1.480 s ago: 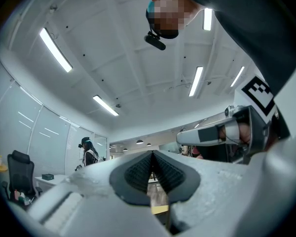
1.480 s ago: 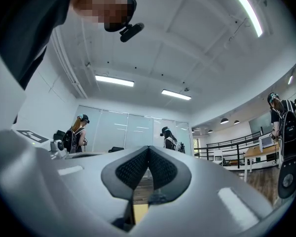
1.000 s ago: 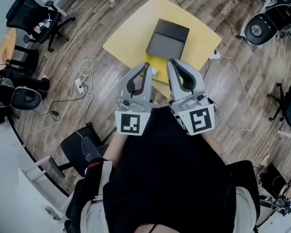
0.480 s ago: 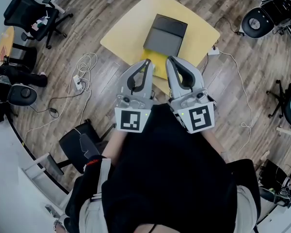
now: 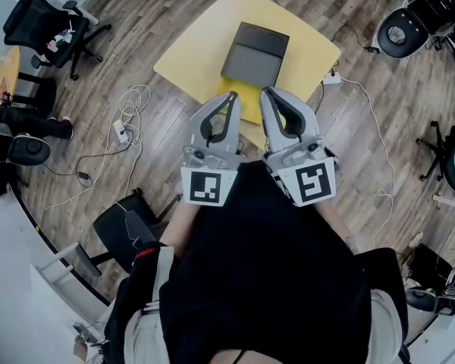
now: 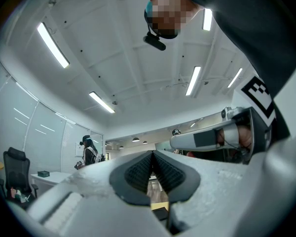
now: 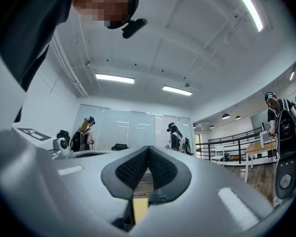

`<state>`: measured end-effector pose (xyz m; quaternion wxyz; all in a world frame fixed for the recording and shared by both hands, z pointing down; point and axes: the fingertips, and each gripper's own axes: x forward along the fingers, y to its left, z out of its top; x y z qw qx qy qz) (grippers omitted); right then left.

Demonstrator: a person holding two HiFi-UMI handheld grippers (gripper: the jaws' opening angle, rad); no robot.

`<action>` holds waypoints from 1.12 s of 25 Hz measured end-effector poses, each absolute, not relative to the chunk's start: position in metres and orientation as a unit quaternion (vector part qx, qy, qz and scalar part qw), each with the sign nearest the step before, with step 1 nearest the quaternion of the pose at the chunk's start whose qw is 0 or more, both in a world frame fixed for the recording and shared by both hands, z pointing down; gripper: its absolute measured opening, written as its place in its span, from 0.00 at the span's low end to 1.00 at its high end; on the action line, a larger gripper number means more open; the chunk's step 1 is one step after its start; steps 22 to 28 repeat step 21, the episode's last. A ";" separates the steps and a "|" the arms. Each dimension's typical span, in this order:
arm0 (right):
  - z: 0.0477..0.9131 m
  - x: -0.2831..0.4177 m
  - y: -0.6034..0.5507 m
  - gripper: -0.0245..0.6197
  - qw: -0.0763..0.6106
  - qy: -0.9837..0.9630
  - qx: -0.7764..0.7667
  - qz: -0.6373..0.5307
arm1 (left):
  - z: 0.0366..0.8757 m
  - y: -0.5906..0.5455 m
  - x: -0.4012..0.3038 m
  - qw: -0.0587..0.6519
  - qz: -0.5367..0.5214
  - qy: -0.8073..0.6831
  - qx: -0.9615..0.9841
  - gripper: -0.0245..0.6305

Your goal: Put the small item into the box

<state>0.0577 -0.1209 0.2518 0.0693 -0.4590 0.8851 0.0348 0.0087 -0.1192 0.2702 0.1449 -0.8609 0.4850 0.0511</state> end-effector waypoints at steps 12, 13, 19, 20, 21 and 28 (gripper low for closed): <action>0.256 0.056 -0.126 0.04 0.063 0.885 -0.461 0.031 | 0.273 -0.123 0.008 0.143 0.048 0.486 -0.861 0.04; 0.257 0.056 -0.126 0.04 0.062 0.884 -0.462 0.031 | 0.274 -0.123 0.008 0.142 0.045 0.485 -0.862 0.04; 0.259 0.055 -0.129 0.04 0.057 0.882 -0.466 0.030 | 0.277 -0.125 0.006 0.139 0.043 0.482 -0.864 0.04; 0.258 0.054 -0.130 0.04 0.057 0.882 -0.467 0.030 | 0.276 -0.126 0.005 0.139 0.044 0.483 -0.864 0.04; 0.258 0.054 -0.131 0.04 0.057 0.882 -0.468 0.029 | 0.275 -0.127 0.004 0.139 0.046 0.483 -0.863 0.04; 0.258 0.054 -0.131 0.04 0.057 0.882 -0.468 0.029 | 0.275 -0.127 0.004 0.139 0.046 0.483 -0.863 0.04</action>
